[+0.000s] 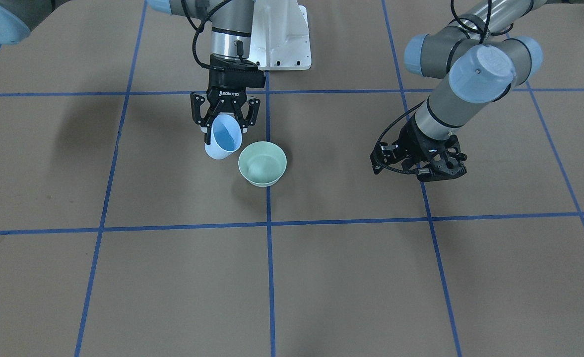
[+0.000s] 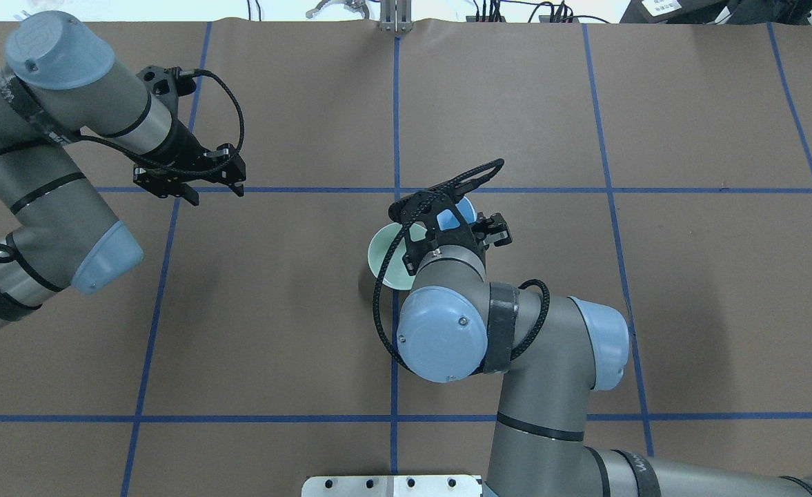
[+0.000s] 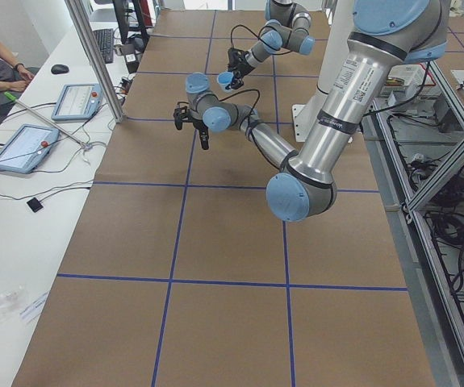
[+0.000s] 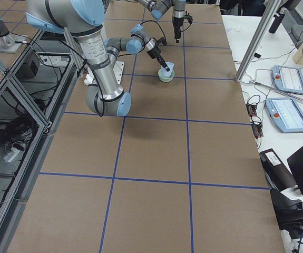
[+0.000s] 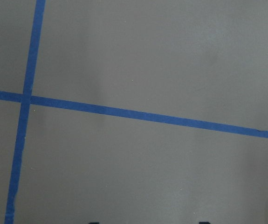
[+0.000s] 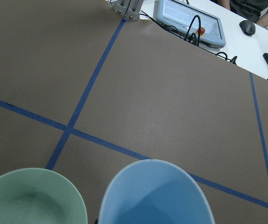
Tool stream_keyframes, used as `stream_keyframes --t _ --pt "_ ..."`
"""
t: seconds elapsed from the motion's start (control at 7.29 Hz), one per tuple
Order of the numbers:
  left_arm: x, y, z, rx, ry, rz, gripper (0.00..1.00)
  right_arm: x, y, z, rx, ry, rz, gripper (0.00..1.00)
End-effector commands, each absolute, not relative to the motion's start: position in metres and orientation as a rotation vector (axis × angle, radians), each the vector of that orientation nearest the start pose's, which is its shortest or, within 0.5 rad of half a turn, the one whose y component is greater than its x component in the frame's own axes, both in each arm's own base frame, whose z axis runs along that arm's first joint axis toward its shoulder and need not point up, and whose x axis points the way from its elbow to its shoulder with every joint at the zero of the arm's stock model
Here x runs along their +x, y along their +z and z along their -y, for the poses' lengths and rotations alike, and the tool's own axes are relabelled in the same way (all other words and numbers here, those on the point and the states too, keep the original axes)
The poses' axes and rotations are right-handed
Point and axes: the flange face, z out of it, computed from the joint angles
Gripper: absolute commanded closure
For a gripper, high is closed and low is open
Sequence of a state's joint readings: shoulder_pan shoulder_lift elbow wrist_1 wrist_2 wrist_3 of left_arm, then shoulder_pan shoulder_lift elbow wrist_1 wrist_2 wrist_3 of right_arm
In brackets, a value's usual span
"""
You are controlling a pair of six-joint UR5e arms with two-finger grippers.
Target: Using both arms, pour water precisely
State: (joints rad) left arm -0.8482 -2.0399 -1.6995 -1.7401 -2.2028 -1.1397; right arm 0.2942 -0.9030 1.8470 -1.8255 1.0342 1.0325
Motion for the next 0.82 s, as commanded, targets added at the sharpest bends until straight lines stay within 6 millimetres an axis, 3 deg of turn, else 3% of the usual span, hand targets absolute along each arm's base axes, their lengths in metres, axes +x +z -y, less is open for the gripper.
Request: stream_keyframes --t 0.0,0.69 --pt "0.369 0.309 0.532 -0.038 -0.143 -0.952 0.23 -0.564 0.187 0.355 0.735 -0.087 0.328 0.64" --pt "0.370 0.313 0.533 -0.041 -0.144 -0.946 0.23 -0.576 0.192 0.337 0.670 -0.355 0.314 0.64"
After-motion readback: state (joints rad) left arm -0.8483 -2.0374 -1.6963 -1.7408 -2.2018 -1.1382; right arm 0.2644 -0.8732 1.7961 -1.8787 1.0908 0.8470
